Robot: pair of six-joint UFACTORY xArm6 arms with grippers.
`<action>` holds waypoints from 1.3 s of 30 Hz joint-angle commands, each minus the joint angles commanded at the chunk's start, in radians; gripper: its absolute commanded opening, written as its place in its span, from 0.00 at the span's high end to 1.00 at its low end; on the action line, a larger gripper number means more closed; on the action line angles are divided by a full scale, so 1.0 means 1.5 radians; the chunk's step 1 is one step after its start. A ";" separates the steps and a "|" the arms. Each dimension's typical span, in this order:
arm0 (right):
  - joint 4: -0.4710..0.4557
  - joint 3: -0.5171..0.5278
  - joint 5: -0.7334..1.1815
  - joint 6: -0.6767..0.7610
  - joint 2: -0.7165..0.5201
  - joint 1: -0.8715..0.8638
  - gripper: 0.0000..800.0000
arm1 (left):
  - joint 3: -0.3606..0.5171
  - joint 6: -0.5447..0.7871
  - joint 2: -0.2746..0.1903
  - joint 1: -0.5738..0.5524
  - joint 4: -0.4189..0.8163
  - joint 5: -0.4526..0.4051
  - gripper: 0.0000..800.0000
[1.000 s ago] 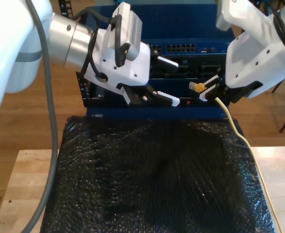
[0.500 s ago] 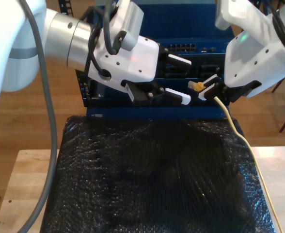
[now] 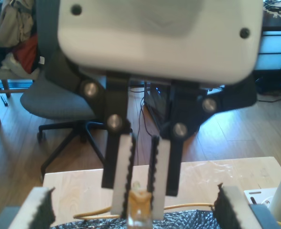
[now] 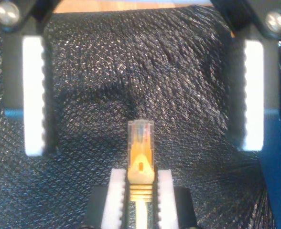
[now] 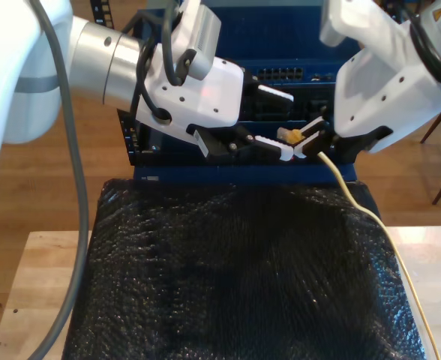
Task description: Grab the cable and plug it in
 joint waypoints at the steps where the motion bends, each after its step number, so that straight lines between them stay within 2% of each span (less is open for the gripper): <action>1: 0.000 0.000 0.000 0.000 0.000 0.000 0.99 | 0.000 0.000 0.001 0.000 0.001 0.000 0.07; 5: 0.000 -0.006 0.001 0.000 0.000 -0.001 0.99 | -0.001 0.006 0.001 0.001 0.002 -0.004 0.16; 11: 0.000 -0.007 0.004 0.000 0.002 -0.002 0.99 | -0.002 0.071 0.001 0.000 0.002 -0.006 0.21; 20: 0.000 -0.008 0.004 0.000 0.002 -0.003 0.99 | -0.001 0.071 0.001 0.001 0.004 -0.004 0.22; 39: -0.004 -0.010 -0.003 -0.002 0.003 -0.008 0.99 | 0.000 0.060 0.001 0.001 0.005 -0.004 0.42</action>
